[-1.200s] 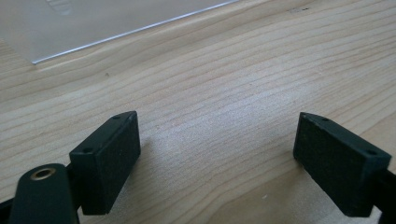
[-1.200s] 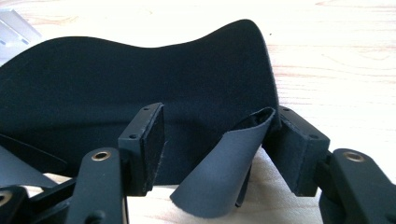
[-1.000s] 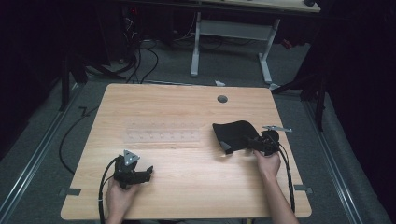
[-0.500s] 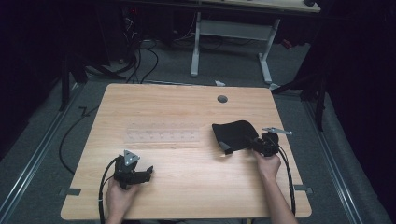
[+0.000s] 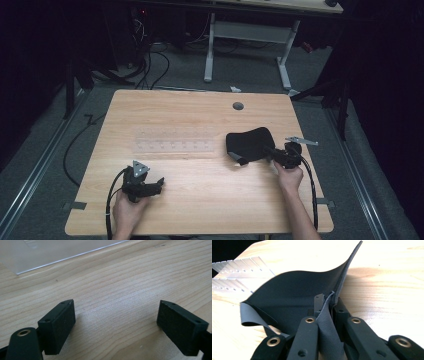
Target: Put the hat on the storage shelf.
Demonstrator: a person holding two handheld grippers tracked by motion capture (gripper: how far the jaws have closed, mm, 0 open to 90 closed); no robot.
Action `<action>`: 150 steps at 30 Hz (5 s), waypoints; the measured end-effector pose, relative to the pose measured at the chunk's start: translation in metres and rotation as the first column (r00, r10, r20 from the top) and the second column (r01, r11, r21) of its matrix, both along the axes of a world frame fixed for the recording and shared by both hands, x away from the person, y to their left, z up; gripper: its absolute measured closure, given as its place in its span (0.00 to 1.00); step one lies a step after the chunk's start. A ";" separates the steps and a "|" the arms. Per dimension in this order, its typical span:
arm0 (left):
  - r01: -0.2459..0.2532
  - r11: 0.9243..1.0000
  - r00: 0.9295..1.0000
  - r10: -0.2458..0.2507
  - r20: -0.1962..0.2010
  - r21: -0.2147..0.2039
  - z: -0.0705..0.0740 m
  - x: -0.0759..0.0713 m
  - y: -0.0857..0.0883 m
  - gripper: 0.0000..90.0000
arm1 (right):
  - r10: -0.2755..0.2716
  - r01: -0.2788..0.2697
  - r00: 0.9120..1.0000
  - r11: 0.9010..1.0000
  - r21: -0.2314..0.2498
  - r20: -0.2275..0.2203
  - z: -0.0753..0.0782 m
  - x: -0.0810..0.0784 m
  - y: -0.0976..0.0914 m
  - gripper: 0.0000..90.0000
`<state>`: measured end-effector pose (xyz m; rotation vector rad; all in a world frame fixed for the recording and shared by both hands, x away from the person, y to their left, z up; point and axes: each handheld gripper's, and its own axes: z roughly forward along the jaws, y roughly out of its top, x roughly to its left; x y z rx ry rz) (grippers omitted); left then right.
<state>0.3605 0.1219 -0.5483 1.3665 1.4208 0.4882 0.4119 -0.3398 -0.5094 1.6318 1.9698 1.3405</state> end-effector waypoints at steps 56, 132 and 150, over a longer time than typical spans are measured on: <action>0.197 0.979 0.980 -0.199 0.026 0.054 0.007 -0.013 -0.008 0.17 | 0.128 -0.135 0.988 0.988 0.073 0.089 0.056 -0.069 0.024 0.95; 0.445 0.895 0.871 -0.443 0.211 0.039 0.063 -0.062 -0.060 0.20 | 0.422 -0.421 0.907 0.907 0.021 -0.015 0.060 -0.072 0.131 0.94; 0.430 0.900 0.869 -0.434 0.238 0.069 0.060 -0.063 -0.061 0.47 | 0.466 -0.466 0.885 0.884 0.049 0.010 0.066 -0.069 0.147 0.94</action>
